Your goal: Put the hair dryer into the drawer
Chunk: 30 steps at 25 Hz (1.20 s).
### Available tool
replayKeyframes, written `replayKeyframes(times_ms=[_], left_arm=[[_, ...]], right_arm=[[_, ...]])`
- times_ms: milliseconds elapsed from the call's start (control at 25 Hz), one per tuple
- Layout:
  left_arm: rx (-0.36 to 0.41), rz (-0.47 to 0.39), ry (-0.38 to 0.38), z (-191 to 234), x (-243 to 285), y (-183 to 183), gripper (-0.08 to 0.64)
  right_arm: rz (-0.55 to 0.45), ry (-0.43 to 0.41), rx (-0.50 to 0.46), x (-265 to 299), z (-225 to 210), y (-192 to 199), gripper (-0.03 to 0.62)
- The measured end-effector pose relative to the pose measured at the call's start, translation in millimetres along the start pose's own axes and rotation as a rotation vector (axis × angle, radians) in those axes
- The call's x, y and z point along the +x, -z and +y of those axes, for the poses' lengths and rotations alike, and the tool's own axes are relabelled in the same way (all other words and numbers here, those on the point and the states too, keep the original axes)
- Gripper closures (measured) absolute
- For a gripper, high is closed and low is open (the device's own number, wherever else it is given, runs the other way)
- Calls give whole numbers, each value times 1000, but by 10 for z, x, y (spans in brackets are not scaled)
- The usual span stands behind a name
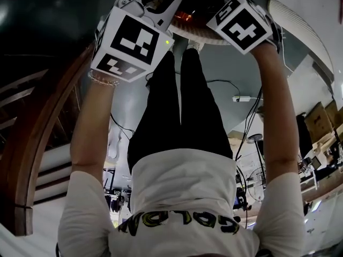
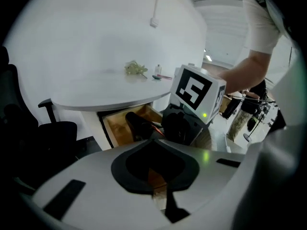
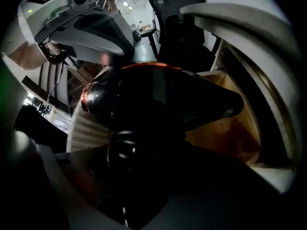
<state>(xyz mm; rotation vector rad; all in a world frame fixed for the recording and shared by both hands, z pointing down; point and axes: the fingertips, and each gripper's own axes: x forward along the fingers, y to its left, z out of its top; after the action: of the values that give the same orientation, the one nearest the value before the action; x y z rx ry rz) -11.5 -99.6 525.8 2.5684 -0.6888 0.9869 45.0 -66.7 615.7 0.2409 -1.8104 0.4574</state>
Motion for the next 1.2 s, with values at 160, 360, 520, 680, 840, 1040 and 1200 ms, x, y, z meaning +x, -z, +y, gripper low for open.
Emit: replayKeyframes(times_ms=[160,360,520,680,840,1040,1200], left_arm=[[48,66,17,79,206,133,549],[93,132,43,132,308,268,549],[130,170,39,190,377,396,549],[126,189,51,179,416,471,549],[135,207,55,134,457,491,549],[116,227,61,136,494,573,549],[88,214,59,157,487,551,549]], right_arm=[[52,45,-16,169,-145,36,350],[92,61,-6,354,-188,22,350],[118,94,-50,456,-257,-115,348],[186,102,-23,555,-249,-41,348],[208,120,-37,595,-284,-32,347],[232,134,-48,658,-314,-33,344],[285,153,-41,691,-337,54,339]])
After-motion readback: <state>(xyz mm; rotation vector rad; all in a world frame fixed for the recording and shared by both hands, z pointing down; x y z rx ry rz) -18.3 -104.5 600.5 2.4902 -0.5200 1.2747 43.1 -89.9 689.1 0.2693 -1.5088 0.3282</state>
